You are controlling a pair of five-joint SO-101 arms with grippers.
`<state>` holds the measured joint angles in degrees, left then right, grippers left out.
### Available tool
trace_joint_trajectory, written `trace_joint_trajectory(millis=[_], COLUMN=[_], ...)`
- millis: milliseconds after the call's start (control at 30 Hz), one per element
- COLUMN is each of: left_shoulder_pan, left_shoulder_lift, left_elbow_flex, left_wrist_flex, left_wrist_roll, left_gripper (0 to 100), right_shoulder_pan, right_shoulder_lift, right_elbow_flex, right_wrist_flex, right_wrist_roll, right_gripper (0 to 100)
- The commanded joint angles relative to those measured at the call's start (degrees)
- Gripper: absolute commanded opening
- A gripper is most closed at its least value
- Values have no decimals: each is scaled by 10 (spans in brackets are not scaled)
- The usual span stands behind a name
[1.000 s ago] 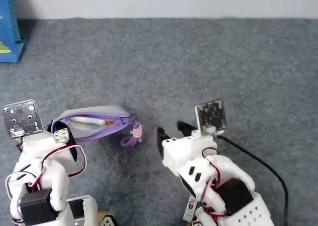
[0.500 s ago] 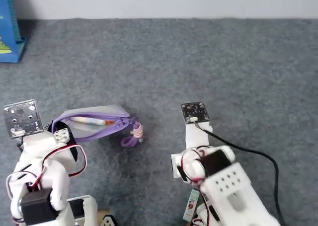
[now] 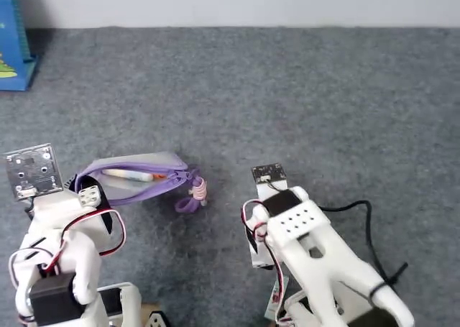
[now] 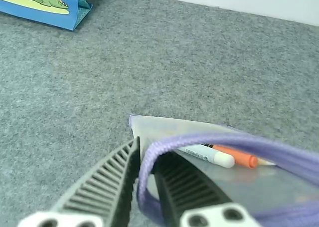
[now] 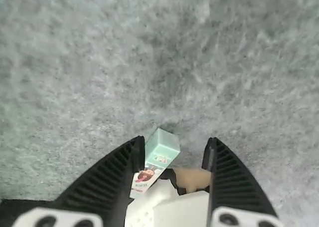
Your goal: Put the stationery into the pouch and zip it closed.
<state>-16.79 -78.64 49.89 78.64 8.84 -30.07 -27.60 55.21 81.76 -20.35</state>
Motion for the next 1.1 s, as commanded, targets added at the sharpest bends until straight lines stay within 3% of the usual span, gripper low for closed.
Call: trace_joint_trajectory(millis=[0,633,833,1067], left_shoulder_pan=[2,2,2,2], left_shoulder_lift=[7,7,7,7], left_elbow_flex=[0,0,1,6], left_wrist_flex=[-11,-11,-11,-11], left_wrist_roll=[-5,-5,-5,-5], left_gripper=[12,12,12,12], right_shoulder_pan=[4,9,92,174], right_shoulder_lift=[29,160,148,86], right_elbow_flex=[-30,-55,-57,-58], right_wrist_flex=[3,-8,-73,-108], right_wrist_roll=[-6,-33,-27,39], right_gripper=[187,187,187,187])
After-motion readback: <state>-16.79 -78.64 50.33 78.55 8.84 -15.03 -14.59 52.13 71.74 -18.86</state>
